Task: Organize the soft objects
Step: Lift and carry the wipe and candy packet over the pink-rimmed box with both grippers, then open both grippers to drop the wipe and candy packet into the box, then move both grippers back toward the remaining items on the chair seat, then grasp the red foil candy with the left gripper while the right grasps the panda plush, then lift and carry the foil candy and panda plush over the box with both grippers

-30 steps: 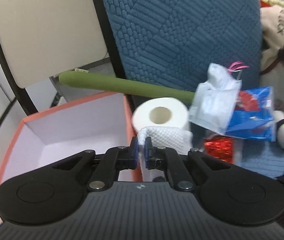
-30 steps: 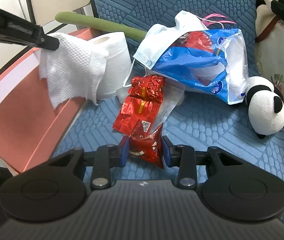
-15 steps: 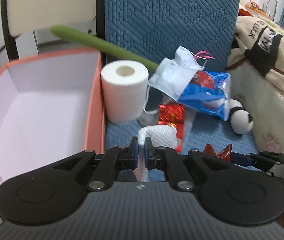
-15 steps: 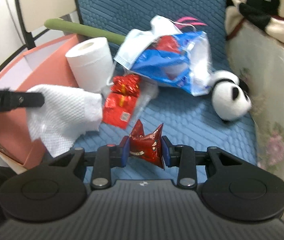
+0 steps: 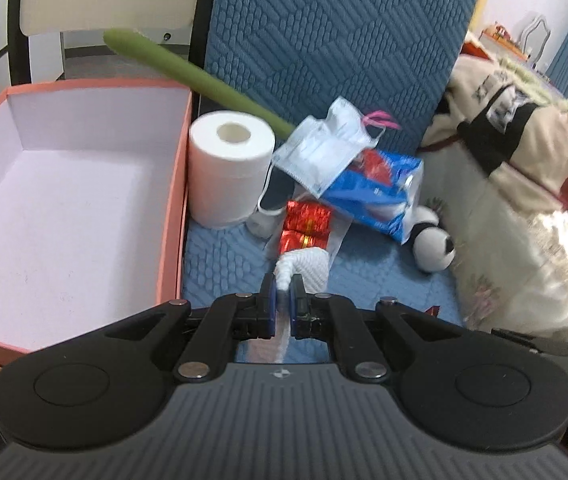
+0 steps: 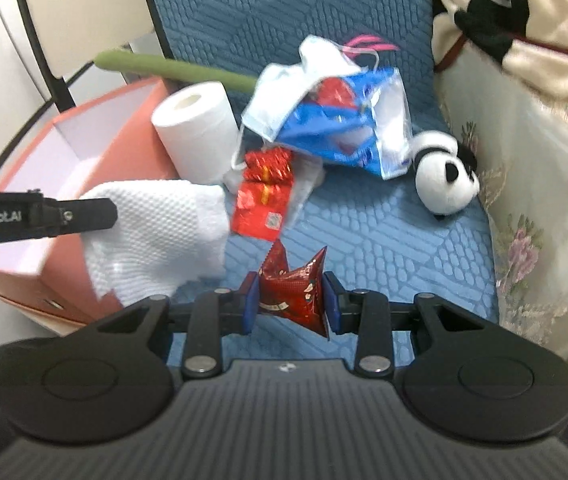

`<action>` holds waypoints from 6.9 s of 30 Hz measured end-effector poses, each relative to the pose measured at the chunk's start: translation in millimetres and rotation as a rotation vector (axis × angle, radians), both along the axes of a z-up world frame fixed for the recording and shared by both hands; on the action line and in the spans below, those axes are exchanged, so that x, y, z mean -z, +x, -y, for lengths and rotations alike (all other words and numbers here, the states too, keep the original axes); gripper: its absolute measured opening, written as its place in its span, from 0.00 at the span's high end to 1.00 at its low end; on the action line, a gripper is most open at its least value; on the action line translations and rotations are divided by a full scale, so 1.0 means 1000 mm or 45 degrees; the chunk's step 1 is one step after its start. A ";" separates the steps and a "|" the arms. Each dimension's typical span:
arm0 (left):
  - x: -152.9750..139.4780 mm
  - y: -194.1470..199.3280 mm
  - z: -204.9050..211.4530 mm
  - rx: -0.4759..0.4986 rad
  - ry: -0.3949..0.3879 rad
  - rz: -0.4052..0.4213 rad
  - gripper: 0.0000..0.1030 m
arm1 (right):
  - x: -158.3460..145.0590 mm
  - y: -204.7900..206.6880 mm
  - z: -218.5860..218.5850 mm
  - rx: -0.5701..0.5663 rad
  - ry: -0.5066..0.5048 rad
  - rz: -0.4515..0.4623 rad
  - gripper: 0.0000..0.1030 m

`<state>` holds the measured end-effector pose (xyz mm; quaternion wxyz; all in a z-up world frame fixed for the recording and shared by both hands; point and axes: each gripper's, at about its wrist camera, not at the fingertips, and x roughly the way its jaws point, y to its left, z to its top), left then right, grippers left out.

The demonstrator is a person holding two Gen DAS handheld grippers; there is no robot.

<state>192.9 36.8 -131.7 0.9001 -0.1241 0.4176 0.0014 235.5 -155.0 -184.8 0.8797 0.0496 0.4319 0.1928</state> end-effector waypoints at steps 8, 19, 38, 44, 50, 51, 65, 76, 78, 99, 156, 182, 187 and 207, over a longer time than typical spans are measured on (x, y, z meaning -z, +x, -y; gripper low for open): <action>-0.051 0.006 -0.028 -0.007 -0.054 0.046 0.93 | -0.061 0.003 -0.017 -0.010 0.017 0.064 0.64; -0.129 0.008 -0.101 -0.036 -0.121 0.188 0.93 | -0.154 0.006 -0.083 -0.088 0.065 0.255 0.64; -0.082 -0.010 -0.268 -0.224 -0.069 0.001 0.93 | -0.104 0.019 -0.246 -0.316 0.038 0.082 0.64; -0.045 -0.010 -0.283 -0.253 -0.093 -0.099 0.93 | -0.070 0.019 -0.258 -0.341 -0.031 -0.012 0.63; -0.027 -0.016 -0.291 -0.259 -0.105 -0.156 0.74 | -0.062 0.022 -0.258 -0.338 -0.052 -0.035 0.61; -0.028 -0.019 -0.296 -0.280 -0.133 -0.143 0.56 | -0.063 0.024 -0.257 -0.334 -0.046 -0.036 0.54; -0.099 -0.038 -0.263 -0.279 -0.048 0.086 0.47 | -0.128 0.005 -0.215 -0.282 0.063 0.159 0.27; -0.129 -0.062 -0.203 -0.212 -0.031 0.195 0.47 | -0.160 -0.024 -0.148 -0.164 0.096 0.282 0.27; -0.128 -0.063 -0.191 -0.190 -0.033 0.197 0.47 | -0.160 -0.029 -0.134 -0.145 0.099 0.296 0.27; -0.060 -0.060 -0.064 0.022 -0.062 0.159 0.47 | -0.096 -0.056 -0.011 0.087 0.019 0.289 0.27; 0.089 0.116 0.042 -0.050 0.043 0.016 0.47 | 0.046 0.075 0.047 0.250 -0.276 0.469 0.28; 0.118 0.142 0.069 -0.026 0.160 0.005 0.42 | 0.081 0.118 0.040 0.193 -0.459 0.267 0.39; 0.115 0.136 0.061 -0.083 0.089 -0.020 0.43 | 0.079 0.118 0.040 0.186 -0.472 0.246 0.41; 0.086 0.072 0.049 -0.048 -0.039 -0.175 0.43 | 0.043 0.085 0.061 0.309 -0.317 0.155 0.41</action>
